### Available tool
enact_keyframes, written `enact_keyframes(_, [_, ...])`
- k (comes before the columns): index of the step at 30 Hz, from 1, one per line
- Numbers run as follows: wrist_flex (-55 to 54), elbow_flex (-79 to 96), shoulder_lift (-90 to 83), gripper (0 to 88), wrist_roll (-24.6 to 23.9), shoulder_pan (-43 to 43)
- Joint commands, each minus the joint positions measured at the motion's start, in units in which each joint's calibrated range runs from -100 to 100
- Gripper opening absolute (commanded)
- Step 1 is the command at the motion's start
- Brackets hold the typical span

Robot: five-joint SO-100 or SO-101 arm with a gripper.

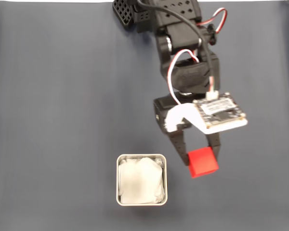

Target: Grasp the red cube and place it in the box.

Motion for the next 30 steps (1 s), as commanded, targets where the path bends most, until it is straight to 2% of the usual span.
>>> enact_keyframes(1, [0.7,0.1,-4.7,6.1,-0.6,2.3])
enact_keyframes(30, [0.3,2.7,-3.0,5.4,-0.5,11.7])
